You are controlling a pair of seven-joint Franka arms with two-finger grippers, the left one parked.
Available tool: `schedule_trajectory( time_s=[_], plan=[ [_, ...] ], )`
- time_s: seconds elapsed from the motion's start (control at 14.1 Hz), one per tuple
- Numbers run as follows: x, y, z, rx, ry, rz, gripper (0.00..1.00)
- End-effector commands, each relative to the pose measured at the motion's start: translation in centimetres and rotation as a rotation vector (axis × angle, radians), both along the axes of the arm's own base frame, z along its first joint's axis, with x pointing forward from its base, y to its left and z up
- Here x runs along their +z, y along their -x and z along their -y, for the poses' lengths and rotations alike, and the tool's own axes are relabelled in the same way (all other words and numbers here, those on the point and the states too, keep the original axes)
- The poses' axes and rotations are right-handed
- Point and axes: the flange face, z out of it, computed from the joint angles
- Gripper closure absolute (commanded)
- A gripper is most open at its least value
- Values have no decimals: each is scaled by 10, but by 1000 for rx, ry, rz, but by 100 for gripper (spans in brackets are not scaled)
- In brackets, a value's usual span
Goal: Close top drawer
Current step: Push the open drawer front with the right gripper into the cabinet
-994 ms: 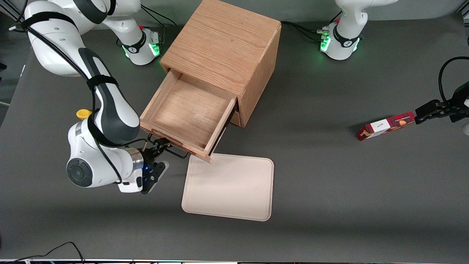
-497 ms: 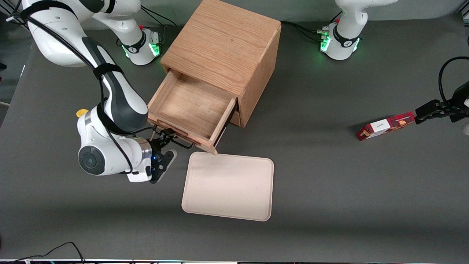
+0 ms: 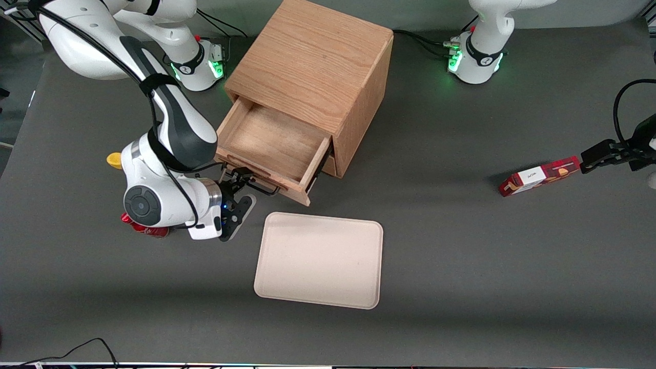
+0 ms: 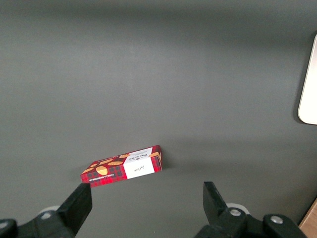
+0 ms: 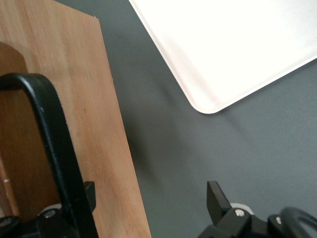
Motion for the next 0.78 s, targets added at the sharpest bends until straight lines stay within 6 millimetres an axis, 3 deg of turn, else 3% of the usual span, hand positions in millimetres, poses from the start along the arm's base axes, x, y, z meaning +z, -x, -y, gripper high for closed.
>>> schedule_trajectory(
  time_s=[0.0, 0.28, 0.71],
  plan=[
    [9, 25, -10, -10, 7, -2, 0],
    [8, 43, -18, -35, 9, -14, 0],
    [9, 74, -47, -36, 24, -43, 0]
  ],
)
